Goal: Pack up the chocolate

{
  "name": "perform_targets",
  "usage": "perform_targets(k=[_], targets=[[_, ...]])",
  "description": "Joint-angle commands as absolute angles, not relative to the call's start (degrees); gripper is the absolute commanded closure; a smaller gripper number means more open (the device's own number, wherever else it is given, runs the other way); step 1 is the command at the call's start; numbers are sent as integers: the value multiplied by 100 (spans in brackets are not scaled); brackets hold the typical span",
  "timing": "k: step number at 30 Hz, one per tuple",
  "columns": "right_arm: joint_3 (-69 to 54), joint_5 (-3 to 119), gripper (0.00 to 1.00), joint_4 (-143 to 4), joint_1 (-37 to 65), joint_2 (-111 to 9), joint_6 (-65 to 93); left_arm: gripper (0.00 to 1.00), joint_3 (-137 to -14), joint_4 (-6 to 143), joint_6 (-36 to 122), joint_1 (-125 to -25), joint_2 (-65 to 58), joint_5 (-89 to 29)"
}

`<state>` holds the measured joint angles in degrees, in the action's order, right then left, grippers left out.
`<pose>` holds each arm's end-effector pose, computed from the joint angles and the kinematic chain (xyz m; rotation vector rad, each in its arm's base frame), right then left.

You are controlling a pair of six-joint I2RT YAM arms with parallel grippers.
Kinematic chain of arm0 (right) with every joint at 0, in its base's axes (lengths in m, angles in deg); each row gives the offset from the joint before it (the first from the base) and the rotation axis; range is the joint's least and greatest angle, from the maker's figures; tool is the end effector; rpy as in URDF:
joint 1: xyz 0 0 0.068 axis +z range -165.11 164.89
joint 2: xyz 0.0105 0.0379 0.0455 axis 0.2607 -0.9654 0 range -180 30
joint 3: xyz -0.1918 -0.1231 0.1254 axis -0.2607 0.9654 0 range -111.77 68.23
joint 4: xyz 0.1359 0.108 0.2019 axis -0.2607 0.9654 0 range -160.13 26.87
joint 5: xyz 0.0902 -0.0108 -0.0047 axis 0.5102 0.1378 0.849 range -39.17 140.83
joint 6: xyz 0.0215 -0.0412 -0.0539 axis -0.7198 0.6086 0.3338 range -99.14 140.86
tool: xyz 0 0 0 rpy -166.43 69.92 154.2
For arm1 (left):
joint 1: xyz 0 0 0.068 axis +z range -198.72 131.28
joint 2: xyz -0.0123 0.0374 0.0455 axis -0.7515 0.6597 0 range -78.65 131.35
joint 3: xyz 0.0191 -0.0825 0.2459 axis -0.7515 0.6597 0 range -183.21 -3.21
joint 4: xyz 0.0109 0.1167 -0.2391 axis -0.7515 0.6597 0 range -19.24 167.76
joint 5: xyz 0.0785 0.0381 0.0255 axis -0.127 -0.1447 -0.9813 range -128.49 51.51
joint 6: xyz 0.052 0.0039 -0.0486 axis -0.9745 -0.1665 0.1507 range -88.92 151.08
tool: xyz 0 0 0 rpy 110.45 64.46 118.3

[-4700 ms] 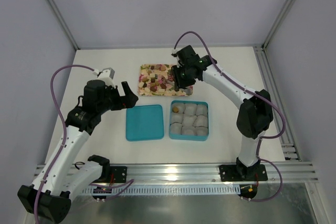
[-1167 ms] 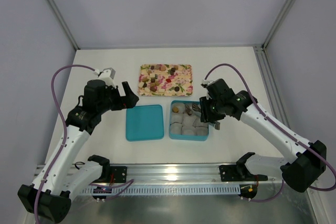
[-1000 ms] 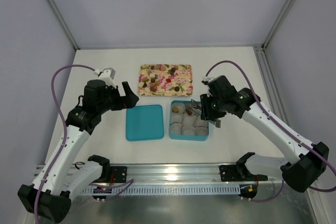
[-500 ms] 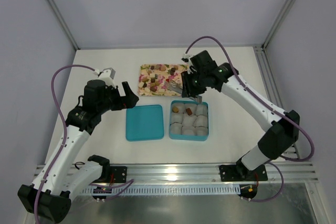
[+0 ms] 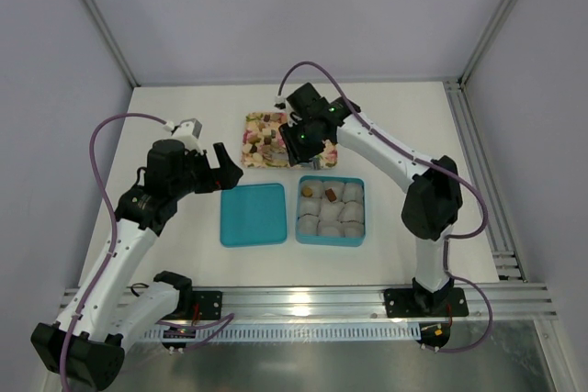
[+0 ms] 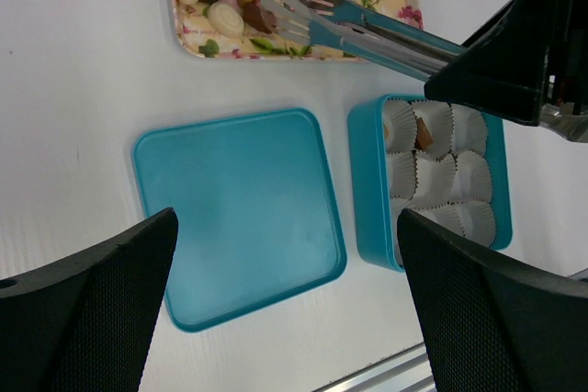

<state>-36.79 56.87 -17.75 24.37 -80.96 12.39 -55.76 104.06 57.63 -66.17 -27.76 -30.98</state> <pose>0.3313 0.2808 0.2690 -0.7454 2.5383 0.4326 0.2100 -0.0740 0.3061 -0.0931 2.1736 -0.5870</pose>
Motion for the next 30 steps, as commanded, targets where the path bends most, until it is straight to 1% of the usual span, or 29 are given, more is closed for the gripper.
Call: perform_targets(k=[1,13,16,22,30], targets=[[-4093,5452,59,-1669,2531,-8249,1418,0,-5568,10301,5745,-6603,-2803,-3155],[-4260,5171,59,-1625,2628,-8672,1453,0,-5568,10301,5745,-6595,-2794,-3164],[-4295,5188,62,-1626,2654,-8742,1462,0,-5576,10301,5745,-6595,-2794,-3172],[-4357,5145,62,-1617,2690,-8839,1462,0,-5576,10310,5745,-6595,-2794,-3172],[-4331,5127,71,-1643,2681,-8787,1418,0,-5568,10310,5745,-6603,-2811,-3181]])
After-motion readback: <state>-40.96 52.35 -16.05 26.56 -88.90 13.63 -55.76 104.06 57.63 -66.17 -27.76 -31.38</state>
